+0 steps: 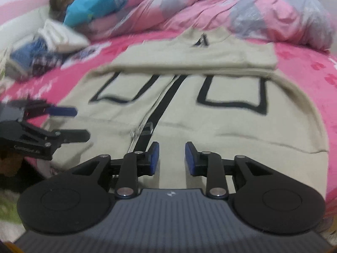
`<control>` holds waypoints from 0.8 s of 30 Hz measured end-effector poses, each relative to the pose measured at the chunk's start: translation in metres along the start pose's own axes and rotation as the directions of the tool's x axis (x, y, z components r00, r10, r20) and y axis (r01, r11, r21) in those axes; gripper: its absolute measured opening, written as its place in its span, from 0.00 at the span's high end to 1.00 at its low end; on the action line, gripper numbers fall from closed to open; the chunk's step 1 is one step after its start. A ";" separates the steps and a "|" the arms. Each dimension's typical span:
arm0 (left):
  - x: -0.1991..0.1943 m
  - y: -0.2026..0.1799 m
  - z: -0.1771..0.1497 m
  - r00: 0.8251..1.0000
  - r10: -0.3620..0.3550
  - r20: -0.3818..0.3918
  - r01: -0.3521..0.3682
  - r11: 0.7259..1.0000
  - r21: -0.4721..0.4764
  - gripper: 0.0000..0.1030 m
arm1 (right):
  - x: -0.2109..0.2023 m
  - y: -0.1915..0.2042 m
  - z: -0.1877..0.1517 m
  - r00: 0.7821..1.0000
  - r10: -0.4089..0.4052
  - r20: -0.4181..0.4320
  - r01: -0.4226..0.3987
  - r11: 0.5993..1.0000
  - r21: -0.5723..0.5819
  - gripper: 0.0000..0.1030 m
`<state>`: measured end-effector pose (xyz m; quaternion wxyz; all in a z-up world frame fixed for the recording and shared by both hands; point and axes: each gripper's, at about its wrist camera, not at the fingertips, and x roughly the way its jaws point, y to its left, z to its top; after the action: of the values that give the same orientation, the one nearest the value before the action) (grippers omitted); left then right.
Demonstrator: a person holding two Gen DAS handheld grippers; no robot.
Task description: Fold clothes
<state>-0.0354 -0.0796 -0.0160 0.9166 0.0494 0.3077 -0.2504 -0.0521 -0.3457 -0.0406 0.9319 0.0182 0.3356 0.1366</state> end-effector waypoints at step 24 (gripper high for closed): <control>0.063 0.027 0.027 0.975 0.147 -0.165 -0.167 0.979 -0.115 0.00 | 0.078 -0.002 0.023 0.990 -0.140 -0.021 0.142 0.981 0.134 0.01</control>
<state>0.0353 -0.0896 -0.0334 0.9081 0.0343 0.3887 -0.1520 0.0209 -0.3258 -0.0711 0.9340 0.0565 0.3497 0.0474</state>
